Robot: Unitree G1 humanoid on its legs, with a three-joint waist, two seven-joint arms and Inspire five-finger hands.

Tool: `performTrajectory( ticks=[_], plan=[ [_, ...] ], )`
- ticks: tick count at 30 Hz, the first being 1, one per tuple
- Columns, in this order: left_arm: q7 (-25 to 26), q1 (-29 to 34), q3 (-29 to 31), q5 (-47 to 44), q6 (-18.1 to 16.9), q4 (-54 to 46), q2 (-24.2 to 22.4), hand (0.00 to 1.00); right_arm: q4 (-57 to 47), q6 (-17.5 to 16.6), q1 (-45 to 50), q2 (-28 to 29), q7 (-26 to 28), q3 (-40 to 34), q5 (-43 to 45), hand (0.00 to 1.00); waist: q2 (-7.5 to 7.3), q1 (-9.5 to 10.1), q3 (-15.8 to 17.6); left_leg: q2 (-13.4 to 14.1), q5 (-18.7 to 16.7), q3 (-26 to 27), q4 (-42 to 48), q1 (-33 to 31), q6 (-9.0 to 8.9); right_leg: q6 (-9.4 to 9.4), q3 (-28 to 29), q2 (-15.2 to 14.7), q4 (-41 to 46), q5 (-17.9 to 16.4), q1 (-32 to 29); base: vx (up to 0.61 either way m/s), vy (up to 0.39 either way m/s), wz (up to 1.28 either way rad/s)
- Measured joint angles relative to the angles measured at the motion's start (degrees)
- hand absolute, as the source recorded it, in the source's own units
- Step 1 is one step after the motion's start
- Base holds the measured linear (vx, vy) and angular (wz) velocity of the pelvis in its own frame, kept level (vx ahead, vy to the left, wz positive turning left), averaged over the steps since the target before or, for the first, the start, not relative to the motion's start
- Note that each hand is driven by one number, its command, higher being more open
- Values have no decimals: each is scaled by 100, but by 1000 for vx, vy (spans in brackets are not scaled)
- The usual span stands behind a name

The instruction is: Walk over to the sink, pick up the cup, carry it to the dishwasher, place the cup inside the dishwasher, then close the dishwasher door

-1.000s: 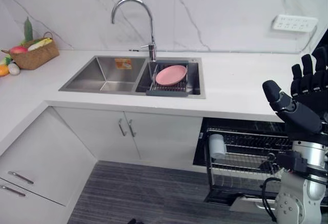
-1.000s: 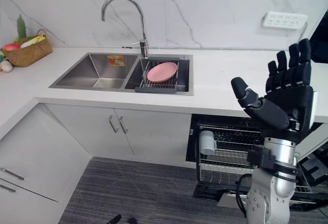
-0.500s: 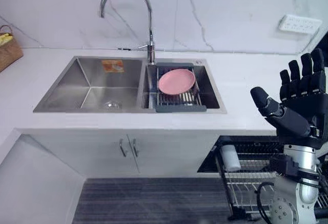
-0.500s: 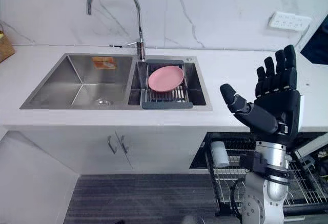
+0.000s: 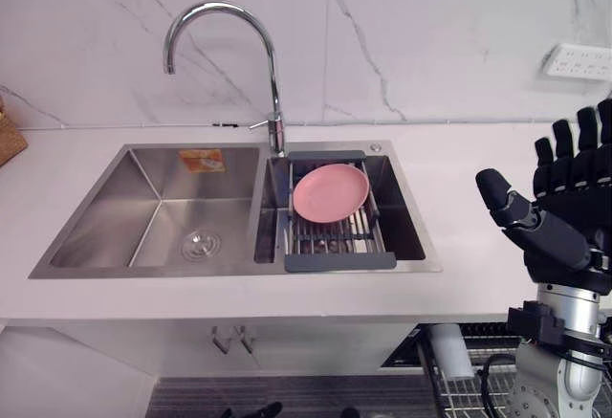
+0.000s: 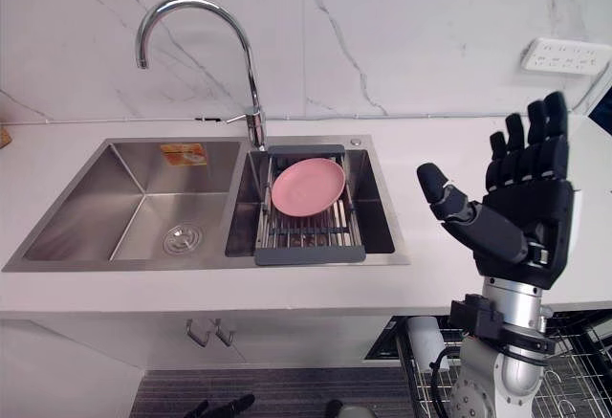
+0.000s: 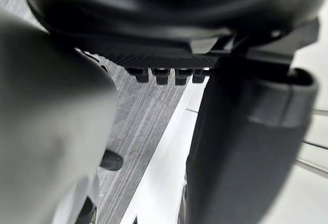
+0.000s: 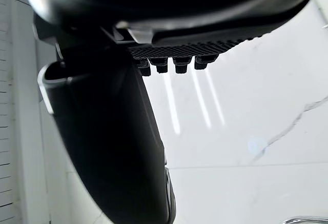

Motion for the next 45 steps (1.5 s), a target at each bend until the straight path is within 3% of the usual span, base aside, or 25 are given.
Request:
performTrajectory(
  ticks=[2,3,5,7,8,9,10,13,17,18,28,31,36,40,45],
  plan=[
    [-85,-2,-1,13,-42,-60,67,100,-3,-8,-22,-1,2,4,3,100,-58,41,-18,104,3,-56,826,-439,6,50,-91,-40,-448,35,246,11,-23,9],
    [-110,10,-7,134,-183,-96,118,100,-19,-8,-42,-2,11,35,15,100,-43,60,-6,261,70,-176,1961,-915,120,46,-191,-40,-829,37,564,47,-37,9],
    [-30,84,-16,232,-282,-82,218,100,-15,-17,-109,-20,66,35,29,100,-118,75,43,375,161,-149,2990,-1280,405,-115,-143,-77,-993,158,893,84,13,1],
    [48,156,-29,248,-254,-34,248,100,95,-128,-342,-86,40,-115,26,100,-110,69,13,207,-405,-146,2271,-1295,364,-116,-93,-184,-957,273,939,64,64,-7],
    [42,176,-36,259,-252,-32,259,100,144,-135,-431,-118,17,-161,21,100,-120,76,11,110,-421,-151,1878,-1303,358,-113,-54,-219,-957,272,916,60,134,-31],
    [38,250,-95,421,-269,-7,266,100,296,-134,-616,-275,-22,-227,3,100,-87,109,-3,-49,-164,-167,791,-1276,301,14,37,-262,-966,350,840,76,162,-41],
    [37,286,-121,467,-286,45,251,100,402,-128,-661,-382,-41,-239,4,100,-30,135,-26,-74,352,-190,481,-1264,224,95,87,-245,-995,404,836,64,138,-44],
    [14,240,-156,666,-377,149,291,100,511,-40,-663,-385,67,-184,4,100,-79,153,-170,-350,577,-65,-70,-1013,228,296,260,-418,-1285,720,941,172,127,-19],
    [38,227,-183,794,-436,171,316,100,506,81,-663,-383,400,-188,39,100,-115,95,-166,-537,706,-36,-396,-864,255,369,271,-545,-1414,777,987,112,69,0],
    [174,104,-520,744,-247,59,558,100,506,270,-667,-359,837,-188,38,100,-342,8,-177,-743,741,-288,-820,-596,347,493,236,-606,-1532,825,1095,47,23,0],
    [83,105,-348,448,-294,335,563,100,573,288,-667,-362,828,-190,-105,100,-427,27,-151,-739,745,-324,-820,-560,352,497,177,-638,-1563,828,1160,0,0,1],
    [-70,100,-223,222,-273,733,661,100,842,469,-673,-446,786,-189,-787,100,-501,34,-175,-724,746,-322,-835,-447,351,500,144,-628,-1589,830,1287,-15,-10,0],
    [-378,-50,57,104,-108,1113,746,100,1043,909,-821,-1287,616,258,-3859,100,-646,66,-202,-719,747,-214,-904,-167,351,502,147,-622,-1593,833,1475,-75,-19,-9],
    [-403,-112,55,108,108,1140,795,100,875,752,-930,-1669,688,441,-5917,100,-691,67,-226,-696,746,-130,-979,-92,351,489,169,-599,-1620,820,1481,-78,-27,-11],
    [-399,-183,-24,108,369,1144,870,100,784,633,-1036,-2097,1259,674,-6895,100,-678,32,-239,-642,783,-118,-1091,-55,315,447,95,-541,-1621,791,1453,-16,-48,-2]
  ],
)
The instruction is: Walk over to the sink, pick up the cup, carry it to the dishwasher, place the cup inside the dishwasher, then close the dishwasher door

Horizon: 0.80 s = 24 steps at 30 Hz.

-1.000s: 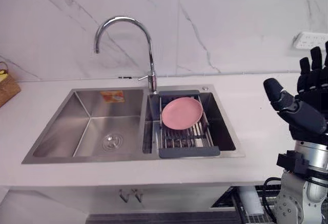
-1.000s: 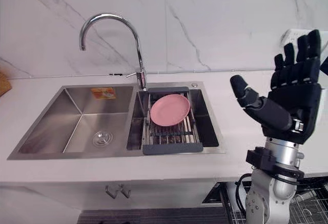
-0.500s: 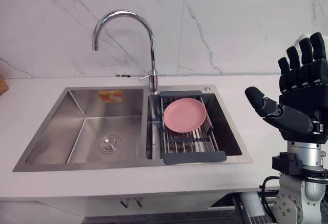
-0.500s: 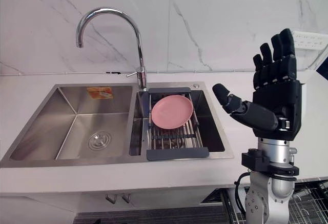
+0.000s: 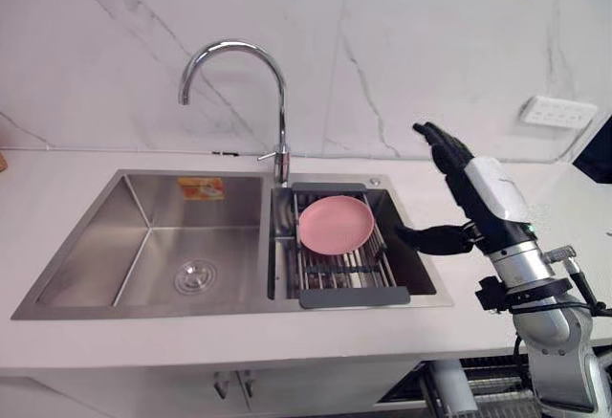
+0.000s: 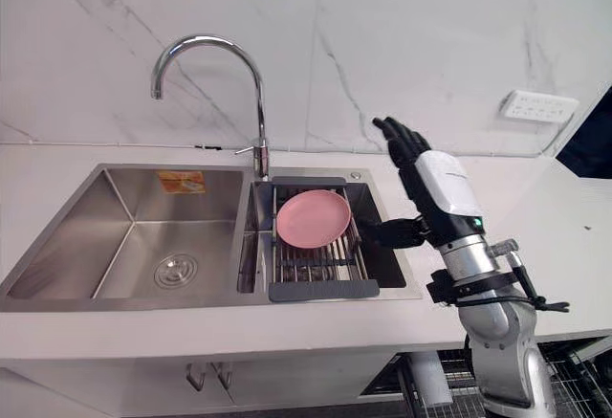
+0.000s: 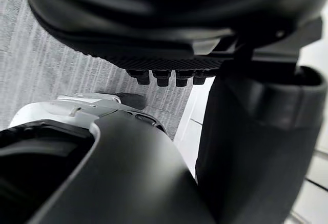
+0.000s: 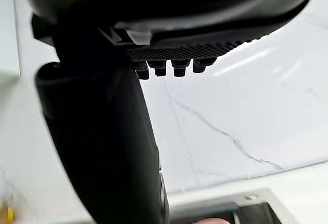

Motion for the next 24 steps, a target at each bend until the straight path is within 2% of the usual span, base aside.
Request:
performTrajectory(
  ticks=[4,9,18,24],
  plan=[
    [12,-79,-79,3,189,-15,30,100,122,-41,-336,-217,460,543,-770,100,5,16,-12,41,15,12,-45,-12,-17,-3,-69,50,1,4,-42,9,-51,-2],
    [12,-115,-121,9,374,-55,50,100,578,-20,-619,-349,708,989,-1175,100,9,83,-69,19,18,-30,-26,-97,-15,3,-222,26,17,10,-72,2,-15,3],
    [12,-127,-265,10,444,-202,51,100,1797,135,-1013,-494,674,1597,-1679,100,80,147,-37,-68,30,-167,58,-300,0,55,-470,-69,21,45,-162,-46,-16,9],
    [15,-128,-278,9,467,-273,-7,100,2347,187,-1195,-509,311,1809,-1927,100,183,157,28,-93,88,-218,49,-352,3,53,-524,-97,20,48,-190,-83,-30,5]
  ],
)
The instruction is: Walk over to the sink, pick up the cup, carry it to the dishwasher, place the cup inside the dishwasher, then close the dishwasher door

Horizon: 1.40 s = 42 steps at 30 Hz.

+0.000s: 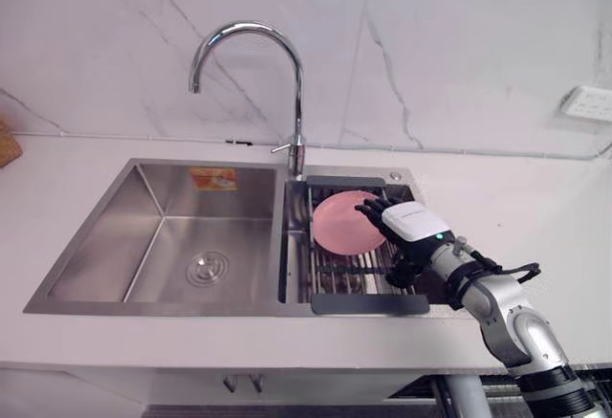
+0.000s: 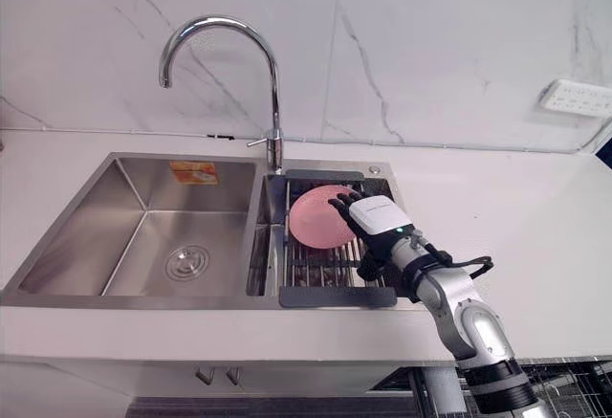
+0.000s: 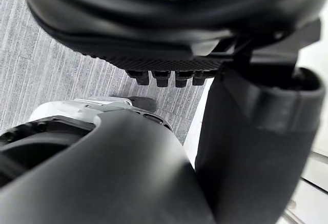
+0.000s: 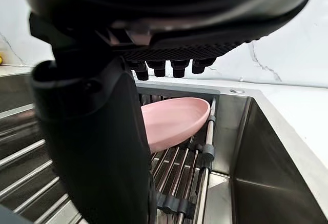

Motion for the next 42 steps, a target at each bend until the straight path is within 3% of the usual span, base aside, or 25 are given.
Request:
performTrajectory(
  ticks=[12,19,32,42],
  plan=[
    [42,-52,0,-2,167,-63,-45,100,850,55,-232,-1,-1089,308,-415,100,79,124,-35,-16,136,-140,-100,-100,14,-11,-145,-13,-5,57,-78,-78,-28,6],
    [74,-52,14,-2,166,-98,-64,100,1225,19,-585,33,-1459,502,-674,100,90,155,-28,-47,209,-226,-179,-123,29,-8,-236,-40,-24,66,-91,-60,-16,7],
    [280,-47,27,-18,279,-290,-103,100,1771,42,-920,57,-1387,729,-810,100,88,263,-8,-94,287,-360,-279,-144,60,7,-367,-67,-11,75,-94,-46,-17,5],
    [404,-44,49,-81,386,-452,-101,100,1951,246,-1156,223,-1138,729,-869,100,34,312,77,-115,317,-439,-306,-154,86,13,-453,-104,-10,79,-72,-56,-11,4]
  ],
)
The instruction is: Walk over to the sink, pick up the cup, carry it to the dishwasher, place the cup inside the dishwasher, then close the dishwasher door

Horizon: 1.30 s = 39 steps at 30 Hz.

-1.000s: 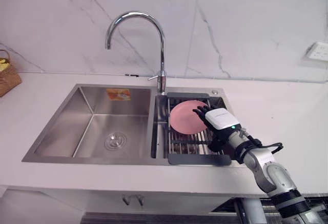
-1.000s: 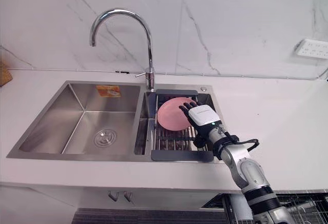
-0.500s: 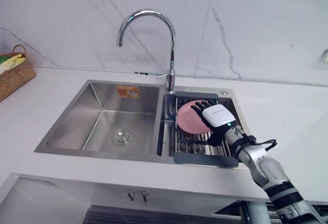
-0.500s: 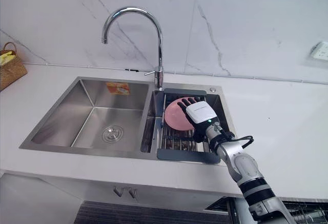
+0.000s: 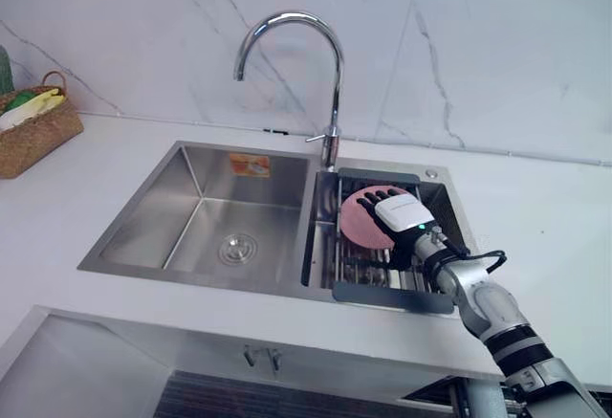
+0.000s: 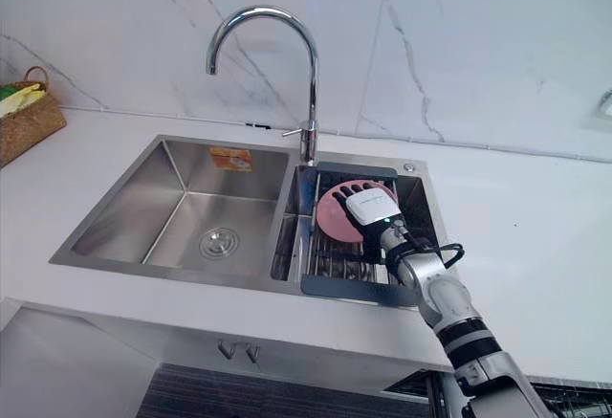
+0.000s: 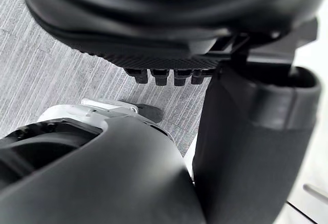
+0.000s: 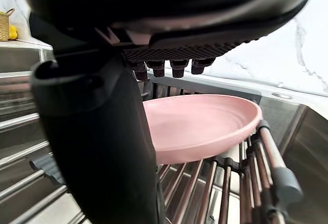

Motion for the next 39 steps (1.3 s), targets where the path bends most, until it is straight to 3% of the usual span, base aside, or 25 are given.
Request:
performTrajectory(
  ticks=[1,2,12,24,32,39],
  plan=[
    [12,3,0,-26,1,0,0,100,0,34,-5,2,-1,0,-3,100,-1,1,1,0,0,0,-2,1,0,0,-1,0,5,0,0,-35,-12,0],
    [23,7,0,-41,2,0,1,100,0,82,-16,2,-3,0,-39,0,-4,0,2,-1,0,0,-4,1,0,0,-1,0,6,0,0,-43,-15,0],
    [203,11,-1,-43,-41,-29,7,100,152,318,-23,76,-192,0,-446,0,-52,2,33,-4,60,-7,-92,15,-6,4,-16,1,9,2,-21,-40,-16,1],
    [547,102,3,-43,-292,-81,-49,100,83,734,-17,221,-1907,-93,-873,0,-64,1,73,-8,60,2,-92,12,-6,11,0,-5,11,7,-28,-23,-8,0],
    [660,126,-5,-43,-425,-96,-78,100,-216,745,95,222,-2070,-317,-540,0,-46,2,107,-6,59,7,-90,9,-6,13,5,-3,12,6,-31,0,0,0],
    [771,198,-90,-38,-320,-304,-71,100,-1147,664,943,248,-2087,-677,-61,0,-39,-18,110,-3,50,36,-33,5,-18,13,46,-6,13,5,-23,0,0,-1]
  ],
)
